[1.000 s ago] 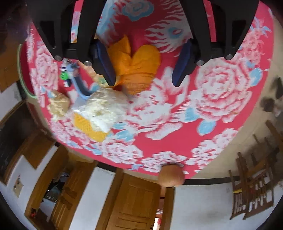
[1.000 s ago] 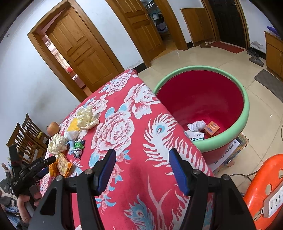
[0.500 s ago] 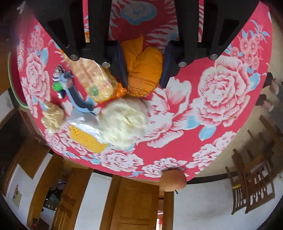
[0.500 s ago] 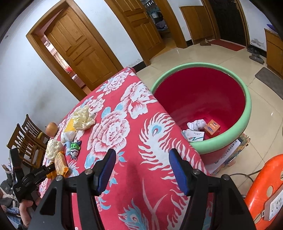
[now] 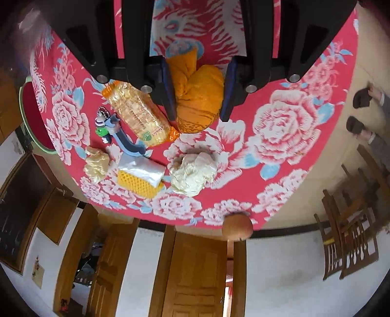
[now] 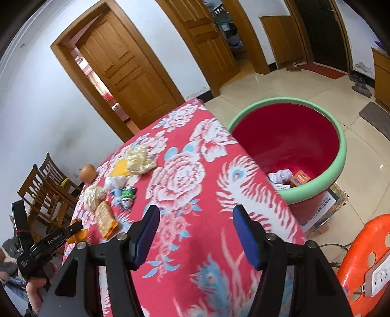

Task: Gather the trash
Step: 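Lift the orange cloth off the table with the left gripper, then grasp the clear snack bag with the right gripper while left holds the orange cloth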

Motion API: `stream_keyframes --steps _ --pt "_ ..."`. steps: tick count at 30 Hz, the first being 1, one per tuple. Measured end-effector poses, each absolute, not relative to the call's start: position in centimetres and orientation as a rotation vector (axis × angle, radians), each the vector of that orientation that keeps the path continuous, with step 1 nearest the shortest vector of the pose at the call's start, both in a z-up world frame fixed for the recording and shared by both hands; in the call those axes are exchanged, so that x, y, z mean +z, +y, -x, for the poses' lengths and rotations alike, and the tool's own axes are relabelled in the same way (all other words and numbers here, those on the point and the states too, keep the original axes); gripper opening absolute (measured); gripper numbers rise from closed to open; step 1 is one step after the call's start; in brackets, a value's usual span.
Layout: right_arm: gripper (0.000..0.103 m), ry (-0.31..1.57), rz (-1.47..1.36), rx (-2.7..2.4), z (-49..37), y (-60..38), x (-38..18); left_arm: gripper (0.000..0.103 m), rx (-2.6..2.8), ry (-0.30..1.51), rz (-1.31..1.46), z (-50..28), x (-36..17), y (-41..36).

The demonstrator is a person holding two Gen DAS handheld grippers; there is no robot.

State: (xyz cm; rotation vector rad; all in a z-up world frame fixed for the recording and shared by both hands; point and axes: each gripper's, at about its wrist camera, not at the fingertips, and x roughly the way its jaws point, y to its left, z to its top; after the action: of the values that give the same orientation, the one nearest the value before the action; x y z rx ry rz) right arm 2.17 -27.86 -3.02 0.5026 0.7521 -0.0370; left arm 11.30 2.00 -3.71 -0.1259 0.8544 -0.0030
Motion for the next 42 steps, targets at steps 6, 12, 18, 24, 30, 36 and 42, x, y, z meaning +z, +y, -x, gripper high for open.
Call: stream_keyframes --steps 6,12,18,24,30,36,42 --pt "0.065 0.731 -0.466 -0.029 -1.6 -26.1 -1.6 0.036 -0.023 0.805 0.135 -9.7 -2.4 3.1" --pt "0.065 0.701 -0.410 -0.022 -1.7 -24.6 0.4 0.036 0.011 0.756 0.081 -8.2 -1.9 3.7" --pt "0.065 0.709 -0.391 0.044 -2.9 -22.1 1.5 0.036 -0.007 0.767 0.126 -7.9 -2.1 5.2" --pt "0.065 0.754 -0.342 0.108 -4.4 -18.8 0.9 0.036 -0.003 0.781 0.160 -7.7 -2.9 6.8" --pt "0.065 0.830 -0.293 0.165 -6.5 -16.1 -0.4 0.036 -0.012 0.801 0.197 -8.0 -3.8 8.0" --pt "0.065 0.895 -0.266 0.221 -8.4 -14.3 -1.7 0.036 -0.020 0.821 0.212 -8.4 -4.6 8.4" --pt "0.065 0.948 -0.238 0.281 -10.7 -12.3 -3.4 0.036 -0.010 0.841 0.196 -8.7 -4.9 8.7"
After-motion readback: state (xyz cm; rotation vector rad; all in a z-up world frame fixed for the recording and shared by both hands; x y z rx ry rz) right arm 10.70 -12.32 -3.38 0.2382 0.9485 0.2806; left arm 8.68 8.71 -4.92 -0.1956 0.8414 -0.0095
